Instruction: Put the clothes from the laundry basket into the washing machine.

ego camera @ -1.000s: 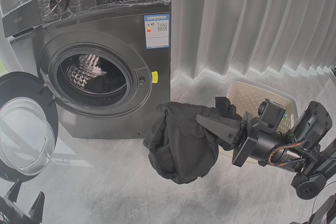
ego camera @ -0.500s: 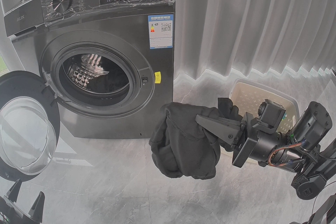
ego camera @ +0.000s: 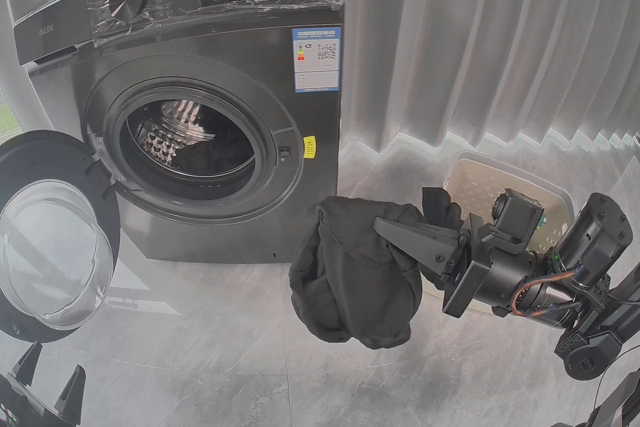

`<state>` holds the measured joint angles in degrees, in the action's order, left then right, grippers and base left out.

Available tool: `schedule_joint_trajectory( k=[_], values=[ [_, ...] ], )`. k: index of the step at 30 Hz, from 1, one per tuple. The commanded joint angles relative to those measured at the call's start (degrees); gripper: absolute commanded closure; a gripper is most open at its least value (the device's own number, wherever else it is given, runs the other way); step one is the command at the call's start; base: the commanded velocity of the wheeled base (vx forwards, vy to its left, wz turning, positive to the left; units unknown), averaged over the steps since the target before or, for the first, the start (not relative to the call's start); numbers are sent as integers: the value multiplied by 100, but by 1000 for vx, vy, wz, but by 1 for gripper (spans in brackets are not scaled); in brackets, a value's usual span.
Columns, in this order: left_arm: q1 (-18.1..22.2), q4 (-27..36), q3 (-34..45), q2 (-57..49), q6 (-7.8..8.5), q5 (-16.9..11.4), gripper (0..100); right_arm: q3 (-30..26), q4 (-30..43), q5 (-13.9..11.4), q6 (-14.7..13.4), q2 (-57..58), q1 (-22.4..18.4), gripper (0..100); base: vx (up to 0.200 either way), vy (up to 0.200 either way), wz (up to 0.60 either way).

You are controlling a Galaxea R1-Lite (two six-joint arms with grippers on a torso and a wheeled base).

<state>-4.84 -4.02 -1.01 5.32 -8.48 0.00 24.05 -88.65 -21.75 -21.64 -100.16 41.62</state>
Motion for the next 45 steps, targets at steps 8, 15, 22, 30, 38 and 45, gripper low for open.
schedule_joint_trajectory(
  k=[8, 15, 22, 30, 38, 45],
  values=[
    [1, -2, 101, 5, -4, -9, 0, 3, -3, -5, 11, 5, 22, 100, 0, 0, 0],
    [1, -2, 101, 5, -13, -18, 0, 3, -3, -5, 11, -4, 13, 100, 0, 0, 0],
    [1, 7, 101, 5, -66, -88, 0, 29, -3, 39, 54, -13, -93, 100, 0, 171, 0],
    [1, -2, 101, 5, -22, -79, 0, -41, 58, 892, 599, -171, -198, 100, 0, 75, 0],
    [1, 7, 101, 5, 5, -97, 0, -23, 76, 1384, 617, -188, -172, 100, 0, 25, 0],
    [1, 7, 101, 5, 31, -97, 0, -23, 67, 1384, 617, -197, -136, 100, 0, 200, 0]
  ],
)
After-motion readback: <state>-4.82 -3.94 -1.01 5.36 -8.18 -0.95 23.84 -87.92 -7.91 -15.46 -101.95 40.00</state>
